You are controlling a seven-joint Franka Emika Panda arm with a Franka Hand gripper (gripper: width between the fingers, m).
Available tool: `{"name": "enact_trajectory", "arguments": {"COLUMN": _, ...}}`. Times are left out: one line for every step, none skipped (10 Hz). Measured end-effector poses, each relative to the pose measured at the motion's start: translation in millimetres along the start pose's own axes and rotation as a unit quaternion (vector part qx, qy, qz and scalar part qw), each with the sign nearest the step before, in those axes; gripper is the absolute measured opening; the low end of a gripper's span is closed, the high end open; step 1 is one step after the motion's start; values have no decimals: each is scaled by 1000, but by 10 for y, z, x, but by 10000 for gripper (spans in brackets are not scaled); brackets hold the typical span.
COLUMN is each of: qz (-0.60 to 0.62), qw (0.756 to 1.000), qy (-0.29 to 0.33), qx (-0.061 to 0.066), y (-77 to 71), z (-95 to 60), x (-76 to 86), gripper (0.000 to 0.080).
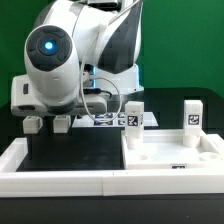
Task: Assemble square table
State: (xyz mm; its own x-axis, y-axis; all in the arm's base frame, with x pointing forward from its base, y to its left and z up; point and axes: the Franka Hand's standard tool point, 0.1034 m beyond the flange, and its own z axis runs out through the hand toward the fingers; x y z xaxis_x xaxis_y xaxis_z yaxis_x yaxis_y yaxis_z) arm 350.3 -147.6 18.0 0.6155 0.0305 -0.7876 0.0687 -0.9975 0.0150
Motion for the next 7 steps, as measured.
{"name": "enact_trajectory", "arguments": {"qz": 0, "qw": 1000, "qy": 0, "qx": 0, "y": 0, "z": 16, "x": 0, "gripper": 648}}
{"name": "enact_trajectory", "arguments": {"qz": 0, "qw": 1000, "qy": 3, "qx": -2, "y": 7, "z": 14, "x": 15, "gripper": 648}}
{"name": "enact_trajectory", "arguments": {"qz": 0, "qw": 1000, "qy": 3, "qx": -2, "y": 8, "z": 17, "x": 16, "gripper": 522}}
{"name": "enact_trajectory", "arguments": {"qz": 0, "qw": 1000, "qy": 3, "qx": -2, "y": 7, "z": 17, "x": 16, "gripper": 387}}
{"name": "enact_trajectory", "arguments": {"qz": 0, "qw": 1000, "qy": 3, "qx": -2, "y": 2, "z": 14, "x": 18, "gripper": 387}}
{"name": "enact_trajectory", "arguments": {"qz": 0, "qw": 1000, "qy": 3, "qx": -2, "y": 4, "z": 15, "x": 17, "gripper": 285}}
{"name": "enact_trajectory", "arguments": {"qz": 0, "qw": 1000, "qy": 3, "qx": -2, "y": 6, "z": 16, "x": 17, "gripper": 285}}
